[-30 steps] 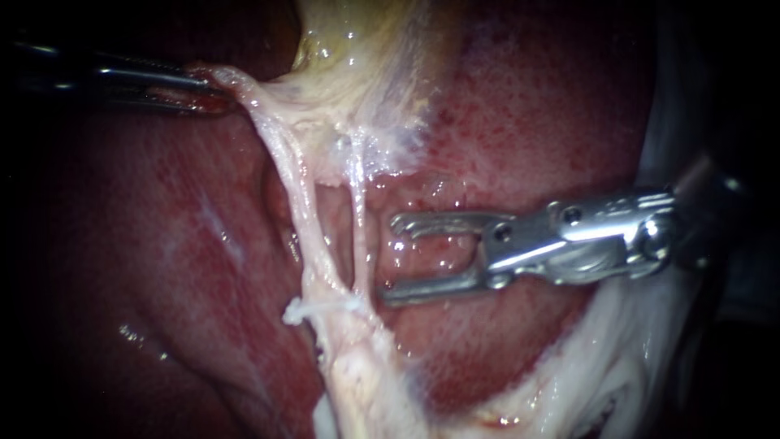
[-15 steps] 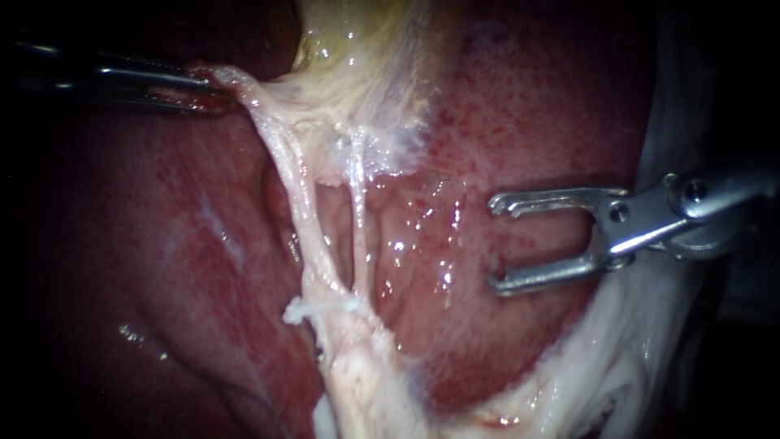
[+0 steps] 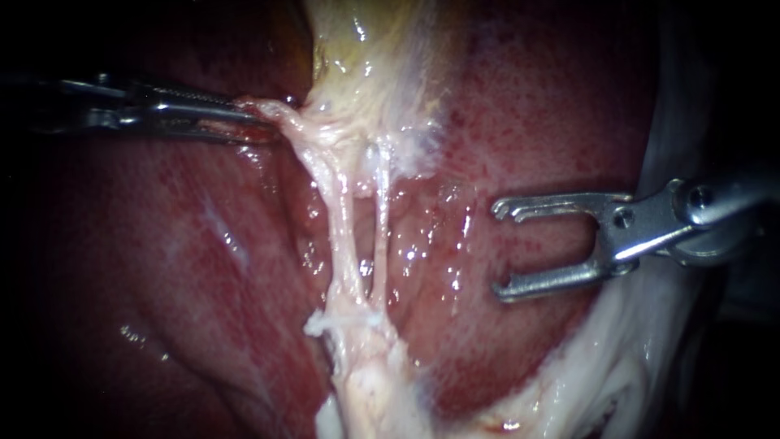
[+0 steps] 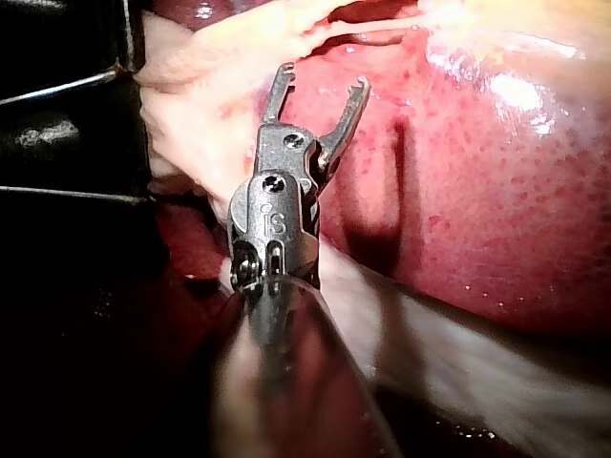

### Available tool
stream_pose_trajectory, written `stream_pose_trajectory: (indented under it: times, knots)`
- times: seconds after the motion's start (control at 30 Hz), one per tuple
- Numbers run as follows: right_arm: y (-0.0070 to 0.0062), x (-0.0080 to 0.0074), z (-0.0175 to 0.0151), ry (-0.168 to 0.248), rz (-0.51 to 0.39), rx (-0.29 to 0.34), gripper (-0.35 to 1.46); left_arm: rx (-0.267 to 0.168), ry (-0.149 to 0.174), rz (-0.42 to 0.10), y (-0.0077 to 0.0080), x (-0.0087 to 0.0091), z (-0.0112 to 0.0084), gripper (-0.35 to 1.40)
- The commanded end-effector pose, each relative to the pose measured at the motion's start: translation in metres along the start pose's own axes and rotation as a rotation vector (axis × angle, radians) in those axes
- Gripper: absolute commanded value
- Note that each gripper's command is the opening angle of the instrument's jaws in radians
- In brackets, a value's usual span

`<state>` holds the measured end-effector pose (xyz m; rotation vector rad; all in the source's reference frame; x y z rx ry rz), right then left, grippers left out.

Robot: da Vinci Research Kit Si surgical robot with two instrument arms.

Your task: Going back first clip left tube

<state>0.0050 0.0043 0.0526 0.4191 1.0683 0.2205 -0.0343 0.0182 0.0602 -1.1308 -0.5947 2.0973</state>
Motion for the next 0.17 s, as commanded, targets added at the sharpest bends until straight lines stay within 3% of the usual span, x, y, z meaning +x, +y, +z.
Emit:
stream_pose_trajectory:
  times: [0.03,0.17]
  knots:
    - [0.0000,0.0000,0.0000,0.000,0.000,0.000,0.50,-0.002,-0.002,0.000,0.0000,0.0000,0.0000,-0.35]
    - [0.0000,0.0001,0.0000,0.000,0.001,0.000,0.50,-0.003,-0.002,0.000,0.0001,0.0001,-0.0002,-0.35]
